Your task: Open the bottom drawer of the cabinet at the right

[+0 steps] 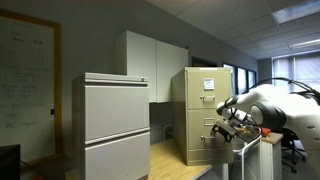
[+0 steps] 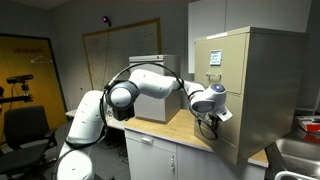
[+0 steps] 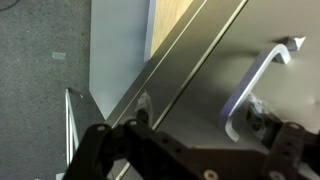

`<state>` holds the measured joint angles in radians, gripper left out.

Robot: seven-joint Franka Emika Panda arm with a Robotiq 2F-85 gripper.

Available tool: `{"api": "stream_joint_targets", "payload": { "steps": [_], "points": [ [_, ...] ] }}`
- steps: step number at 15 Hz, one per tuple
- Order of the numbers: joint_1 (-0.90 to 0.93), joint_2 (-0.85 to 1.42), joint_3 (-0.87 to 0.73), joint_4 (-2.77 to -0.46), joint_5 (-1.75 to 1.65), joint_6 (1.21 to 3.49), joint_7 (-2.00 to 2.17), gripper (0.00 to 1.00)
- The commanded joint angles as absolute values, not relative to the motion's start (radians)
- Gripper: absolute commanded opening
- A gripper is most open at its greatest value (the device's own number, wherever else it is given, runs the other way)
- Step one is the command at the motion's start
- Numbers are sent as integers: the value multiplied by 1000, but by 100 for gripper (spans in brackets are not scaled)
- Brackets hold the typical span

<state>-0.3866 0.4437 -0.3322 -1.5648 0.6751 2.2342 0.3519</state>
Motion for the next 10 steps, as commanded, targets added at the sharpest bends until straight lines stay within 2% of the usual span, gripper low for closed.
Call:
{"api": "stream_joint_targets", "payload": {
  "steps": [1, 7, 8, 9, 10],
  "points": [
    [-387, 476, -312, -1504, 640, 2240, 457, 100],
    [-350, 511, -308, -1491, 519, 2223, 573, 100],
    [-347, 516, -303, -1489, 503, 2214, 587, 97],
    [-345, 522, -298, -1485, 490, 2203, 603, 75],
    [-344, 527, -293, -1480, 485, 2194, 613, 73]
  ]
}}
